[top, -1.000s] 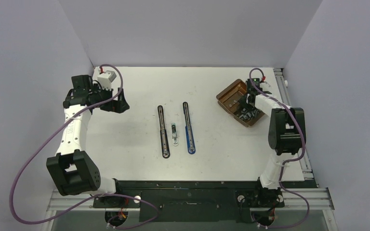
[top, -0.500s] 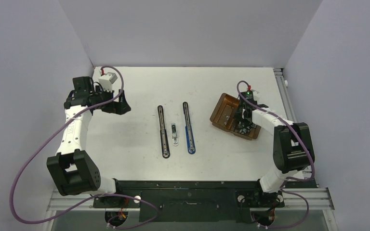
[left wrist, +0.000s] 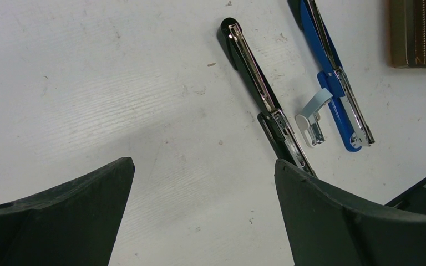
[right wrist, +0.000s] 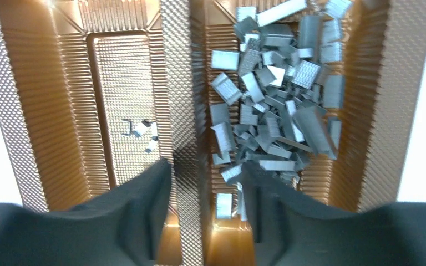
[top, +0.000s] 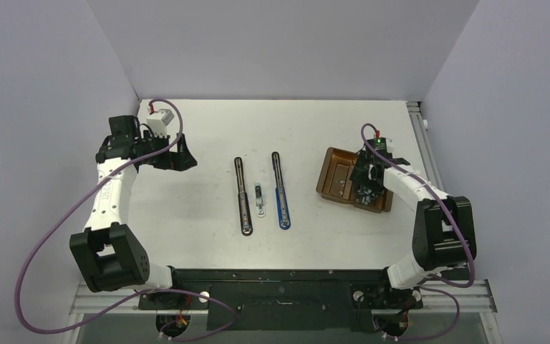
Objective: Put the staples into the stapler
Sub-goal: Move the staple box to the center of the board, then pick up the staple from the staple box.
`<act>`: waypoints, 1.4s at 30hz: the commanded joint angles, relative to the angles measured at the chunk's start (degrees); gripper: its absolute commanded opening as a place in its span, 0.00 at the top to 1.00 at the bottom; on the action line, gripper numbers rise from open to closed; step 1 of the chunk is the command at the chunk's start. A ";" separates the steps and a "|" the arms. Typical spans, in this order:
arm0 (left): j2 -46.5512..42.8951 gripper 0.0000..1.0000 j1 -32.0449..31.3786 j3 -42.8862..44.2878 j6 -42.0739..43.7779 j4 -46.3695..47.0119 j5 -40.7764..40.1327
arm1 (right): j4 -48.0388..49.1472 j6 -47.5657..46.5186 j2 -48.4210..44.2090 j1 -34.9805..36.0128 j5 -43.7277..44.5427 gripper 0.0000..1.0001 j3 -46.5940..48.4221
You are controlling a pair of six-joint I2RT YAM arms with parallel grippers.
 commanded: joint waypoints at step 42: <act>-2.47 0.04 -0.62 -1.65 -3.10 0.26 2.98 | -2.38 4.86 4.45 -7.59 11.15 0.44 1.64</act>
